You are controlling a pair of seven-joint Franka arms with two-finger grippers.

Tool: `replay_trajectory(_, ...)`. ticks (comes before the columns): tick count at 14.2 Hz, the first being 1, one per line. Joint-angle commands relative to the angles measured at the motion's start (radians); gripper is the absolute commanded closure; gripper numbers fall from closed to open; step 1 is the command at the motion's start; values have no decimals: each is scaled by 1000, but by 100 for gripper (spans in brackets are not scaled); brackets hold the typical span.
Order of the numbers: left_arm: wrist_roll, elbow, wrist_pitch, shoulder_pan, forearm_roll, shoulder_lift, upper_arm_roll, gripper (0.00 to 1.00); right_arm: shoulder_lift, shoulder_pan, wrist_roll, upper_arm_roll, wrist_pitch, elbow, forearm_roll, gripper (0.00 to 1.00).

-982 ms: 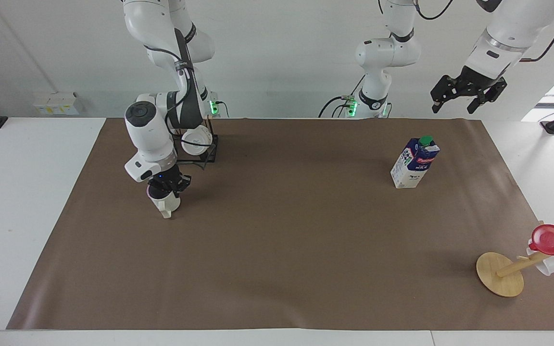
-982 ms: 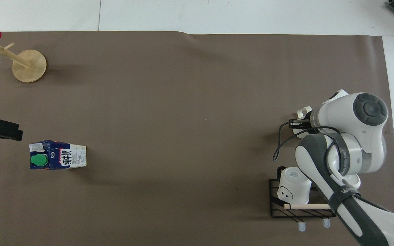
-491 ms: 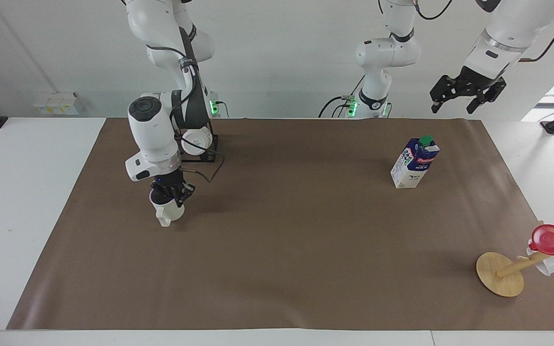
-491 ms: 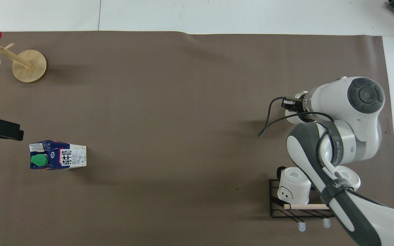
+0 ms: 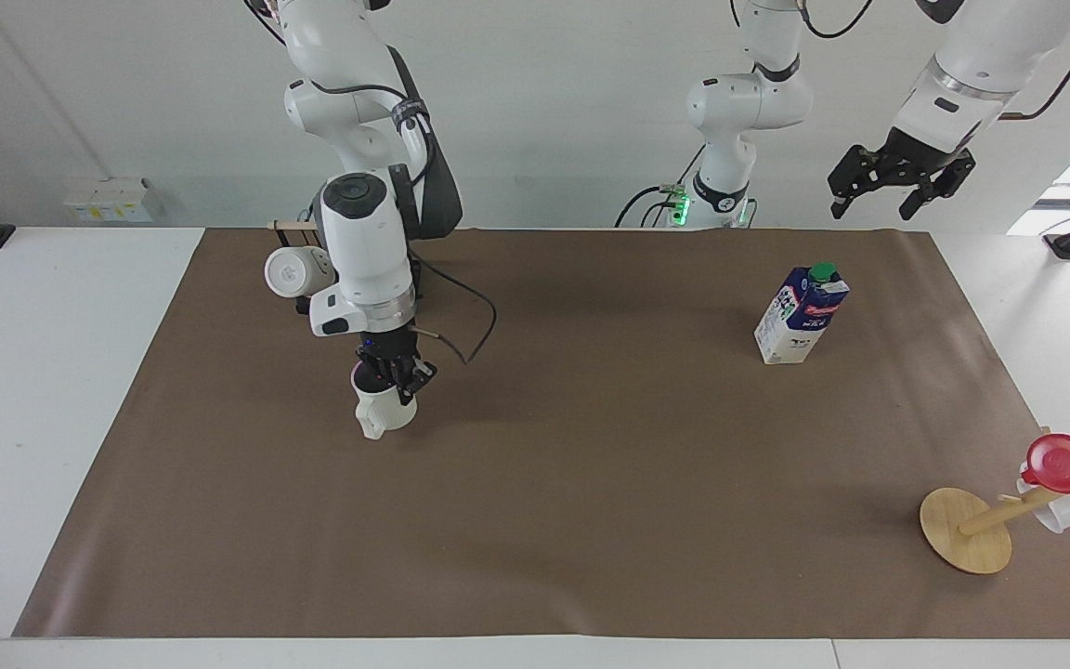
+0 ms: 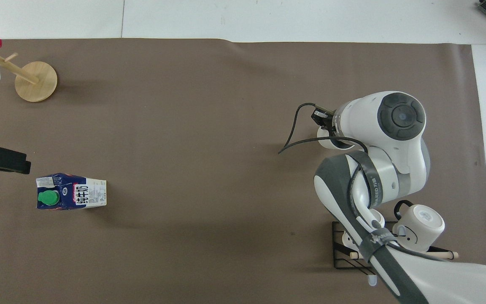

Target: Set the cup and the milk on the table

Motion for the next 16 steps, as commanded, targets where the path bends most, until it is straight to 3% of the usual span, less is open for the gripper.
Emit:
replay_trajectory(1,4,-15,-5,4,5,-16,0,0,14,47,125,-1,-28,29,9,100)
replay_trajectory(6,20,-250,125,12,5,-134,1,0,37,139,283,-1,-28,44,7,100)
replay_trajectory(8,79,-359,203,43,5,-178,1,0,85,199,351,-1,-27,67,4,100)
replay_trajectory(16,115,-515,394,52,5,-183,1,0,125,268,419,-1,-10,70,1,100)
